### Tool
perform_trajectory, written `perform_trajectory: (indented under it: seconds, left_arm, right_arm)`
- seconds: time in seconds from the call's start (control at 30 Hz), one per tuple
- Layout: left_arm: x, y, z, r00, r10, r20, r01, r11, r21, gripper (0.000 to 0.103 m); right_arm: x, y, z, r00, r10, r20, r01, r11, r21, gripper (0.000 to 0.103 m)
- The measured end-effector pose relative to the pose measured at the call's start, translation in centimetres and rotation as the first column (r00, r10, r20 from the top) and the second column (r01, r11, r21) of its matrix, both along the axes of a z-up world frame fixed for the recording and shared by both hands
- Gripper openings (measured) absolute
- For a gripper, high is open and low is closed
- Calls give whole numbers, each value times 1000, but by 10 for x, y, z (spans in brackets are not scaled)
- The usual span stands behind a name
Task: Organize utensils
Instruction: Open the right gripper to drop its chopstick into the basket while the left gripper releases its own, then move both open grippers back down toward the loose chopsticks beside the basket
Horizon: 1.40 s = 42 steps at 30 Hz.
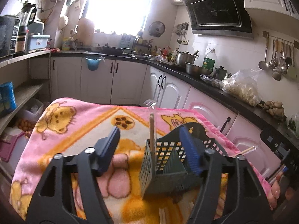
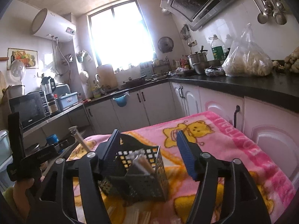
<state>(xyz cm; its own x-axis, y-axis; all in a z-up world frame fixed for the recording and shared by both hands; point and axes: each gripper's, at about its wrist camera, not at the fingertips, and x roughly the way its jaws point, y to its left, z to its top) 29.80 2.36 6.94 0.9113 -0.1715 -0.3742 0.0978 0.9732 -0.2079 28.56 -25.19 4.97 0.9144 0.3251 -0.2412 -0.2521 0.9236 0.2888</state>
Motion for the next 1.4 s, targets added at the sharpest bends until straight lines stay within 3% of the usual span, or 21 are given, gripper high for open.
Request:
perform_trajectory:
  seconds: [0.13, 0.23, 0.83, 1.4]
  left_arm:
    - [-15, 5, -3, 1000, -3, -29, 2, 1000, -14, 78]
    - [-28, 7, -6, 999, -8, -42, 8, 1000, -15, 83]
    - [-80, 12, -15, 997, -10, -80, 8, 1000, -26, 90]
    - [-104, 21, -51, 978, 14, -208, -12, 1000, 9, 90]
  right_arm:
    - [-12, -2, -1, 1000, 12, -14, -12, 1000, -12, 64]
    - [-21, -3, -2, 1000, 14, -22, -15, 1000, -17, 64]
    - [-72, -2, -3, 997, 60, -45, -62, 997, -39, 64]
    - [-88, 18, -20, 983, 144, -110, -154, 984, -86, 64]
